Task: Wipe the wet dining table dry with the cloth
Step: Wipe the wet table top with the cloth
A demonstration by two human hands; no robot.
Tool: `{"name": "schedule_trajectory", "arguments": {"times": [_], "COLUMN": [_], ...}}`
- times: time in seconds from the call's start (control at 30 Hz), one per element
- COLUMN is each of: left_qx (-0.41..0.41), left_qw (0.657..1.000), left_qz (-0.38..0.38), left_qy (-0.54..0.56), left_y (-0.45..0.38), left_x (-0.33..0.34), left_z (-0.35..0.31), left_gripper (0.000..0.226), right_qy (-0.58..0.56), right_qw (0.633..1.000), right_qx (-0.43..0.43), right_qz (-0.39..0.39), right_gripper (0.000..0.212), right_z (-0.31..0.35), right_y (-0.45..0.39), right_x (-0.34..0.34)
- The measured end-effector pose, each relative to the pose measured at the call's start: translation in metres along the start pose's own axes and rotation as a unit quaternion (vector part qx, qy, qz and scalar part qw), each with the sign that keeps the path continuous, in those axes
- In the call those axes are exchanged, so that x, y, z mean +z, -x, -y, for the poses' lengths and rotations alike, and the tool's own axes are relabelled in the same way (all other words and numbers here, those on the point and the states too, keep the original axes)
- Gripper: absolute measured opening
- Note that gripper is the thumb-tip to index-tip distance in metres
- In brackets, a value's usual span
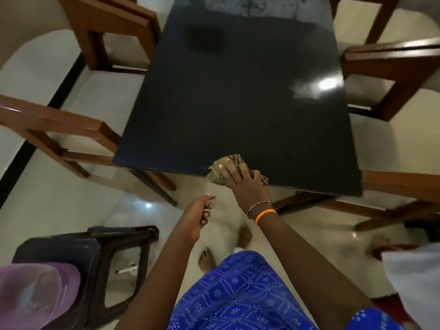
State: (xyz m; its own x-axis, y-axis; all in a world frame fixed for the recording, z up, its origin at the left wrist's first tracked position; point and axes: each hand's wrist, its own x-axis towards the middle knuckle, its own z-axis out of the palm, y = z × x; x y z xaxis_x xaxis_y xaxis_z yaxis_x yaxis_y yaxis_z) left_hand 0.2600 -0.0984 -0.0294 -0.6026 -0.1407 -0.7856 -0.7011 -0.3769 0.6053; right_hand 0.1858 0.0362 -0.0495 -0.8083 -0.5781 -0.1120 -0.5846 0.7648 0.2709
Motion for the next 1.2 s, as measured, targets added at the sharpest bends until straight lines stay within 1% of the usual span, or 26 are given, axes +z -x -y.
{"name": "schedule_trajectory", "arguments": {"times": [0.17, 0.27, 0.4, 0.5, 0.6, 0.7, 0.83, 0.97, 1.07, 1.13, 1.2], "left_qx": [-0.008, 0.0, -0.001, 0.001, 0.003, 0.002, 0.004, -0.003, 0.001, 0.005, 0.007], "left_qw": [0.999, 0.999, 0.998, 0.996, 0.993, 0.992, 0.991, 0.99, 0.99, 0.99, 0.99], "left_qz": [0.006, 0.012, 0.033, 0.05, 0.061, 0.067, 0.063, 0.057, 0.055, 0.053, 0.047], "left_qy": [-0.033, -0.035, -0.062, -0.077, -0.096, -0.112, -0.119, -0.125, -0.133, -0.133, -0.13], "left_y": [-0.008, -0.012, -0.012, -0.007, -0.004, -0.002, -0.004, -0.003, 0.0, 0.002, 0.004], "left_x": [0.04, 0.067, 0.106, 0.134, 0.159, 0.177, 0.189, 0.192, 0.187, 0.181, 0.174], "left_z": [-0.003, -0.007, -0.006, -0.003, -0.001, 0.002, 0.008, 0.02, 0.028, 0.032, 0.034], "left_gripper": [0.021, 0.022, 0.023, 0.022, 0.023, 0.022, 0.02, 0.023, 0.025, 0.025, 0.024], "right_qy": [0.013, 0.006, -0.024, -0.008, -0.01, -0.018, -0.031, -0.028, -0.011, 0.016, 0.019], "right_qw": [0.999, 0.998, 0.997, 0.996, 0.997, 0.996, 0.996, 0.996, 0.996, 0.993, 0.988], "right_qx": [0.025, 0.045, 0.038, 0.049, 0.038, 0.039, 0.063, 0.079, 0.091, 0.116, 0.149], "right_qz": [0.015, 0.039, 0.064, 0.07, 0.066, 0.084, 0.053, 0.003, -0.008, -0.02, -0.032], "right_gripper": [0.069, 0.073, 0.088, 0.101, 0.11, 0.119, 0.108, 0.089, 0.077, 0.068, 0.067], "right_z": [-0.048, -0.075, -0.11, -0.134, -0.155, -0.173, -0.197, -0.213, -0.218, -0.223, -0.229], "right_y": [0.035, 0.051, 0.071, 0.086, 0.1, 0.111, 0.129, 0.141, 0.144, 0.15, 0.161], "right_x": [0.011, 0.017, 0.037, 0.043, 0.051, 0.06, 0.069, 0.081, 0.089, 0.092, 0.096]}}
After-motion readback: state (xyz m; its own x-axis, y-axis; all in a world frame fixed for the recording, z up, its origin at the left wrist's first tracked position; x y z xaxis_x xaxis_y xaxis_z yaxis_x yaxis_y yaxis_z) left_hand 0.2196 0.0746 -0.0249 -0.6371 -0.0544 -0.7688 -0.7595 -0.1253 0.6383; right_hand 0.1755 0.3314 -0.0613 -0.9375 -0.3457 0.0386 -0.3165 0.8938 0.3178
